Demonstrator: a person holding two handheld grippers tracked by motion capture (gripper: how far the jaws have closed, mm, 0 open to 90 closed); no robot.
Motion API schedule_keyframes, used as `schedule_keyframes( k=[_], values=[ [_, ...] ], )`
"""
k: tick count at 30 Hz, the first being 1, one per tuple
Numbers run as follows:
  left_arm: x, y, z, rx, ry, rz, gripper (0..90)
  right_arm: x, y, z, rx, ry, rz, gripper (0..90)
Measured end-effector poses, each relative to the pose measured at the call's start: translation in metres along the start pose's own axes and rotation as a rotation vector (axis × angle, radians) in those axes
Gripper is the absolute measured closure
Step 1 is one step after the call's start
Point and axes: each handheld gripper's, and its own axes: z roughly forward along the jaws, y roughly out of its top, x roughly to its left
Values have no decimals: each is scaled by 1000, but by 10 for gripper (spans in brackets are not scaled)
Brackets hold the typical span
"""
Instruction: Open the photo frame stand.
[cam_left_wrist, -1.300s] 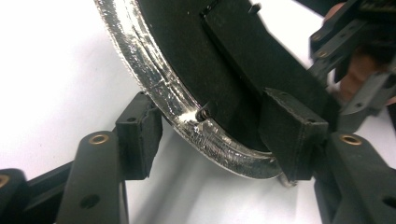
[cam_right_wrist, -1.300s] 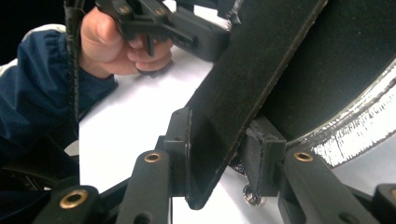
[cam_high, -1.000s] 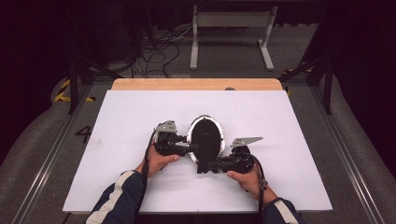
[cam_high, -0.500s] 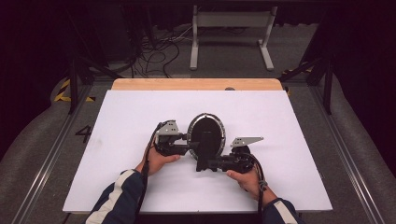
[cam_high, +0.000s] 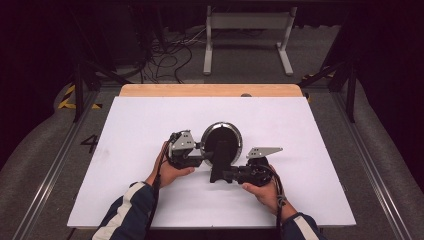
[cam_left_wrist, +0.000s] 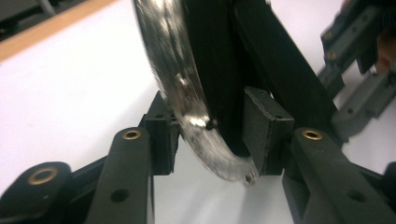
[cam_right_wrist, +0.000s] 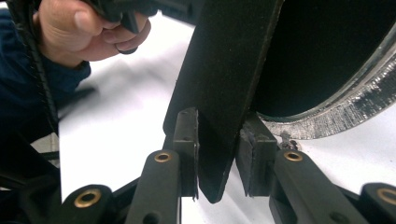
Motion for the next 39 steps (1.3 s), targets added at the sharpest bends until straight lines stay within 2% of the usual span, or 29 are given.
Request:
schedule_keyframes(
  k=[4,7,10,14,19,22,35,39],
  values=[
    [-2,-2,5,29,-23,2,560,1,-1,0,4,-6,-10,723],
    [-5,-4,9,54,-1,37,574,2,-1,0,7,-13,-23,724],
    [-5,-4,9,48,-7,26,577,2,-1,0,4,-11,-26,723],
    [-7,-3,10,51,10,38,570,3,-1,-1,2,-10,-23,719],
    [-11,1,14,49,80,77,576,2,1,-4,7,-23,-31,715],
    [-11,2,16,50,106,91,578,1,1,-5,2,-25,-33,715],
    [-5,7,22,65,201,137,620,-1,3,-5,-1,-42,-26,706],
    [-3,8,24,67,213,147,621,-3,4,-4,-3,-54,-22,706]
  ],
)
